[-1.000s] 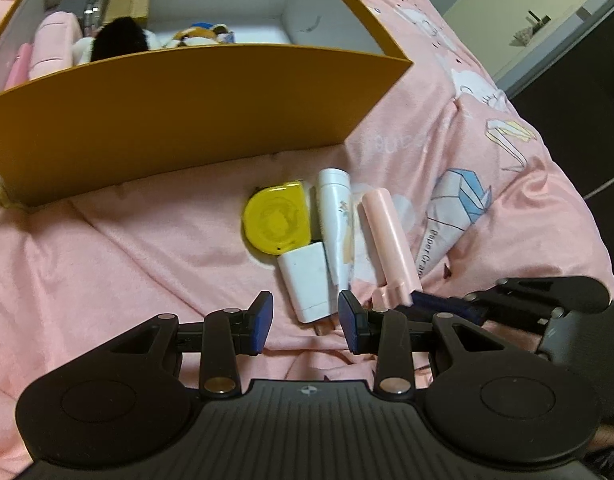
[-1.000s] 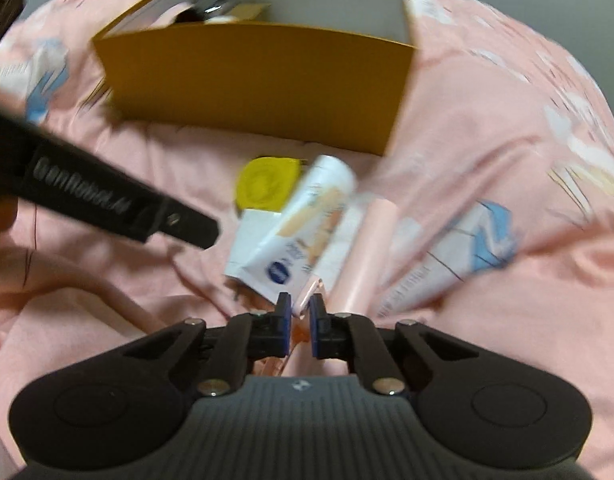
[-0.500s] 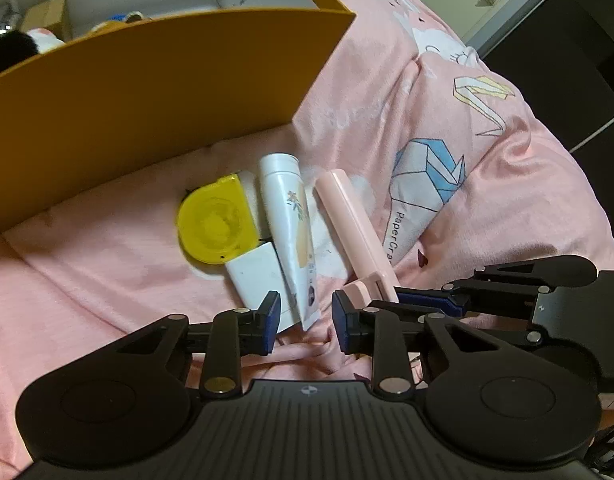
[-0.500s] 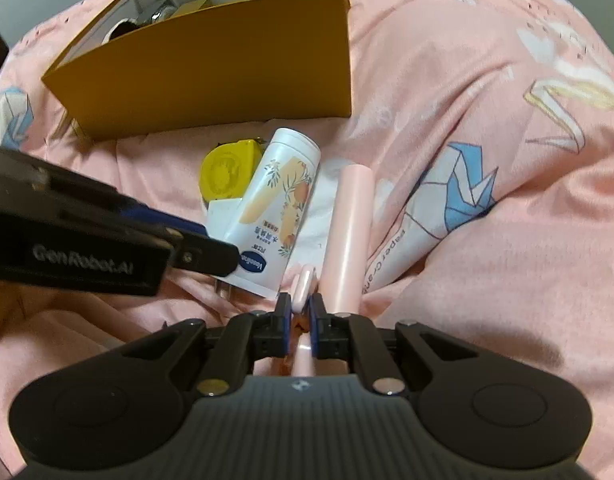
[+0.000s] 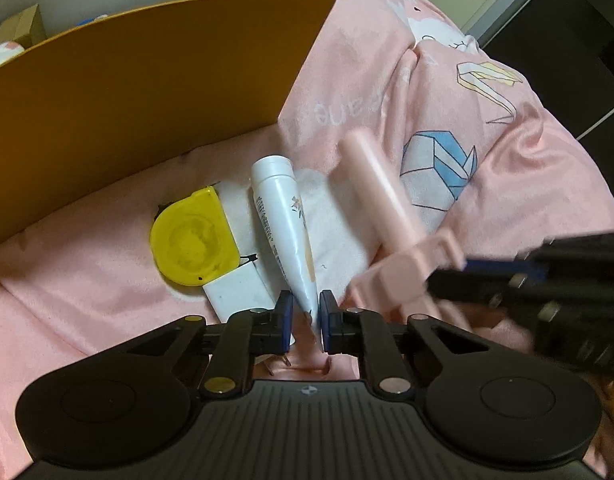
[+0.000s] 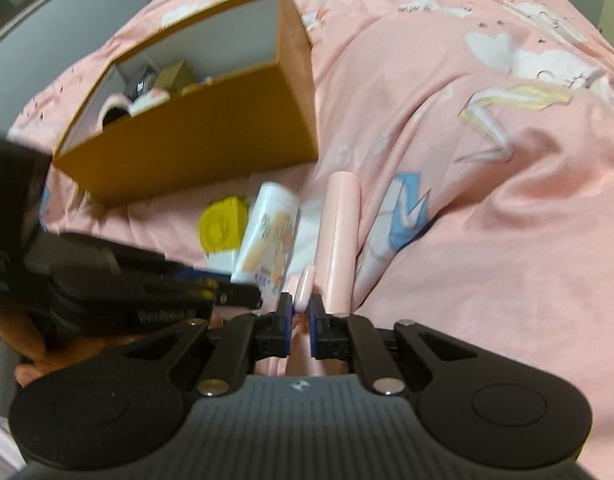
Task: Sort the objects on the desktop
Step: 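Carry pink tube in right tool to box while left tool carries lotion tube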
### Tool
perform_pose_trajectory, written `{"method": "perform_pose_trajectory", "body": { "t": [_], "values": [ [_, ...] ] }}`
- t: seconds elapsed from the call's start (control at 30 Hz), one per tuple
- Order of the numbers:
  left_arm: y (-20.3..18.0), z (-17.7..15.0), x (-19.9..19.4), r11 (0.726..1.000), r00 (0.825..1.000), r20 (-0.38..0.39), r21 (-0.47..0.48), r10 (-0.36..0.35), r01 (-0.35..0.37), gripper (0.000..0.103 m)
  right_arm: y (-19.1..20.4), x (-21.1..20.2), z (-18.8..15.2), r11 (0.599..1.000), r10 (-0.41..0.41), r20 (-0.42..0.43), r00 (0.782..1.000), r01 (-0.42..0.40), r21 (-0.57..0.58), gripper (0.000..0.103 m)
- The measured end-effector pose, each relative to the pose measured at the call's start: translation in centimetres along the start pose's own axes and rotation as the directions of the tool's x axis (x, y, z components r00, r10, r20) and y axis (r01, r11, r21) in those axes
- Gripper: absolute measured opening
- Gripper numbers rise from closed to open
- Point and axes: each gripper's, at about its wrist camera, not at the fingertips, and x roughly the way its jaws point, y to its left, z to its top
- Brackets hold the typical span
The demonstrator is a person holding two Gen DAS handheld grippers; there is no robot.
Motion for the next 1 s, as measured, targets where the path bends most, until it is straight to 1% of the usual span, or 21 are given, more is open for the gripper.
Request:
{"method": "perform_pose_trajectory", "body": {
  "t": [0.1,0.2,0.4,0.47,0.57,0.67,0.8,0.87,1.0],
  "values": [
    [0.1,-0.1,-0.7,1.0,1.0,0.027,-0.009,0.016,-0.015,0.013,-0.3,-0.8,0.7,1.0,0.011,0.034,0.999,-0.012,0.022,0.008],
    [0.4,-0.3,-2.6,1.0,0.996,0.091,-0.025,0.021,-0.019,0.013,-0.5,-1.7,1.4,0.999,0.02,0.063,0.998,-0.022,0.029,0.007],
    [1.4,-0.7,-6.4,0.996,0.983,0.183,-0.086,0.031,-0.016,0.01,-0.1,-3.1,2.4,0.999,0.029,0.107,0.994,-0.031,0.02,0.007],
    [1.5,-0.8,-7.5,0.995,0.978,0.206,-0.097,0.022,-0.002,0.01,-0.1,-3.7,2.8,0.999,0.031,0.125,0.992,-0.034,0.016,0.006],
    [1.2,-0.5,-9.2,0.996,0.969,0.246,-0.09,0.017,0.006,0.01,0.1,-4.8,3.6,0.998,0.058,0.152,0.987,-0.061,0.014,0.006],
    [0.9,-0.3,-11.4,0.997,0.958,0.287,-0.075,0.02,0.001,0.01,0.2,-6.3,4.7,0.995,0.095,0.18,0.979,-0.099,0.013,0.006],
    [1.7,0.6,-14.1,0.994,0.945,0.328,-0.107,0.005,0.032,0.01,1.0,-8.5,6.4,0.991,0.131,0.234,0.963,-0.13,-0.018,0.006],
    [2.2,1.0,-15.4,0.992,0.935,0.354,-0.119,0.012,0.032,0.01,1.6,-9.3,7.7,0.989,0.146,0.26,0.954,-0.141,-0.039,0.006],
    [3.1,2.1,-18.7,0.994,0.904,0.425,-0.107,0.052,-0.007,0.01,3.3,-9.6,10.6,0.982,0.186,0.299,0.936,-0.169,-0.08,0.006]
  ]
}}
